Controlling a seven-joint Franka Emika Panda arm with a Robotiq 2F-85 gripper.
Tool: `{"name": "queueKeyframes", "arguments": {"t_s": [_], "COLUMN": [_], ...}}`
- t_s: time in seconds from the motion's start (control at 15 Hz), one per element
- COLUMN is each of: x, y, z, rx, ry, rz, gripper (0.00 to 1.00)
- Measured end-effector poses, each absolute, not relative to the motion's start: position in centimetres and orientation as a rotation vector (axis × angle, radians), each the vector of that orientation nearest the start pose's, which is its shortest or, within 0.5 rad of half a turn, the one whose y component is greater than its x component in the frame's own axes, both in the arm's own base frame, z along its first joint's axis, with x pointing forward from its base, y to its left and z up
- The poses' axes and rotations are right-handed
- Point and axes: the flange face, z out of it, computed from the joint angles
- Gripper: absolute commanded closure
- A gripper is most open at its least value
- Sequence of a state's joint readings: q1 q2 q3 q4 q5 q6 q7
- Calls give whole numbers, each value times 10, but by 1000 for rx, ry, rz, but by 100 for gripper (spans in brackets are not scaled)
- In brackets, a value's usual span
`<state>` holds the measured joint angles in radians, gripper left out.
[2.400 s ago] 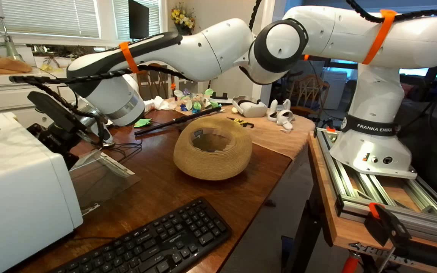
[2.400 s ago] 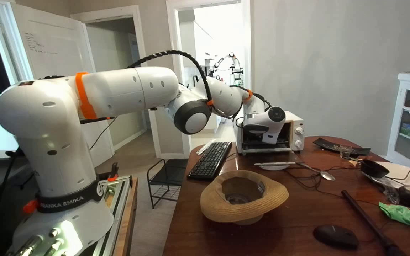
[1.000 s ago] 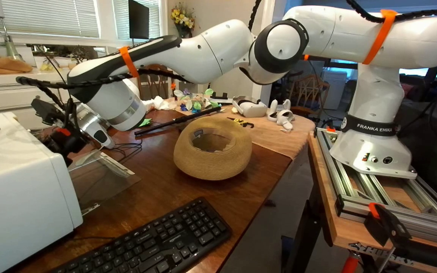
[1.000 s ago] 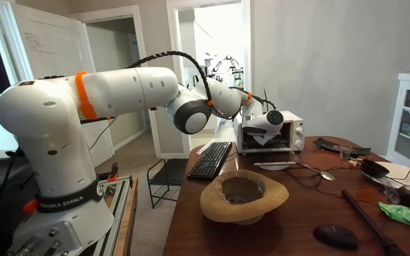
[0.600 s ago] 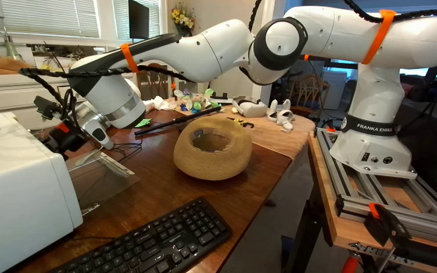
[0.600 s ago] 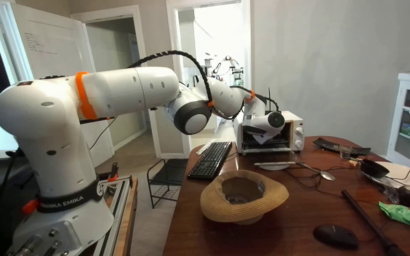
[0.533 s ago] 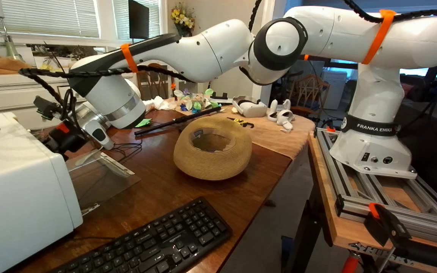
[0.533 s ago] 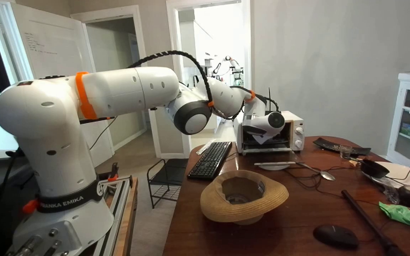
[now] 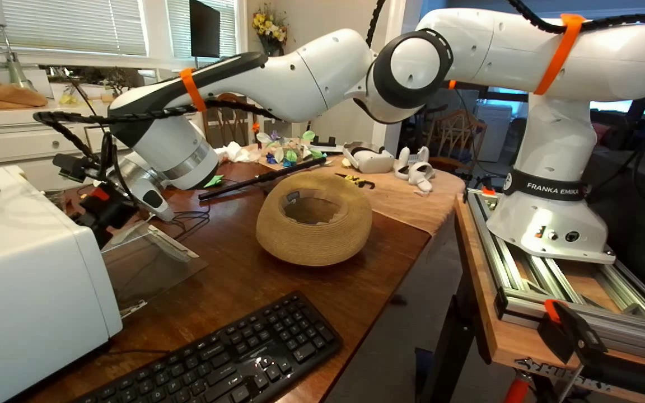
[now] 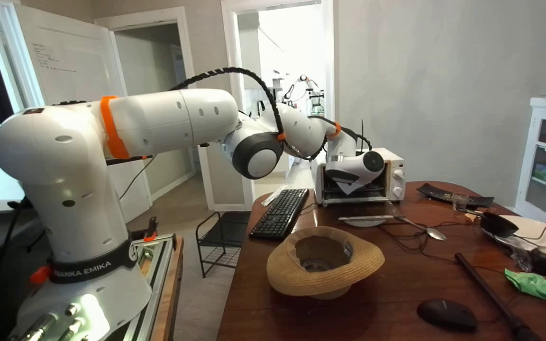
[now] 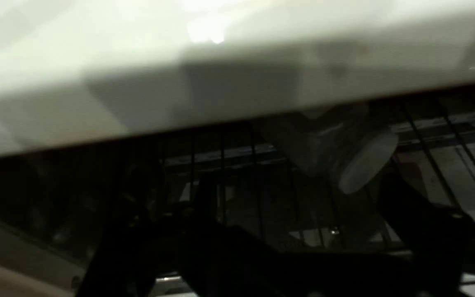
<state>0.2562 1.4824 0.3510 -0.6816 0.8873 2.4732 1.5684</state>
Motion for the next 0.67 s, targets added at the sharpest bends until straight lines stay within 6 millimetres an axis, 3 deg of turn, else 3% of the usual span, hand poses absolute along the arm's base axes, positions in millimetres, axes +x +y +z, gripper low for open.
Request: {"name": "queueKeyframes", "arguments": {"t_s": [0.33, 0.67], "x": [747, 750], "y": [314, 324], "z": [80, 96], "rx": [-1230, -1239], "ry": [1909, 1804], "rz": [821, 782], "gripper": [0, 0]}}
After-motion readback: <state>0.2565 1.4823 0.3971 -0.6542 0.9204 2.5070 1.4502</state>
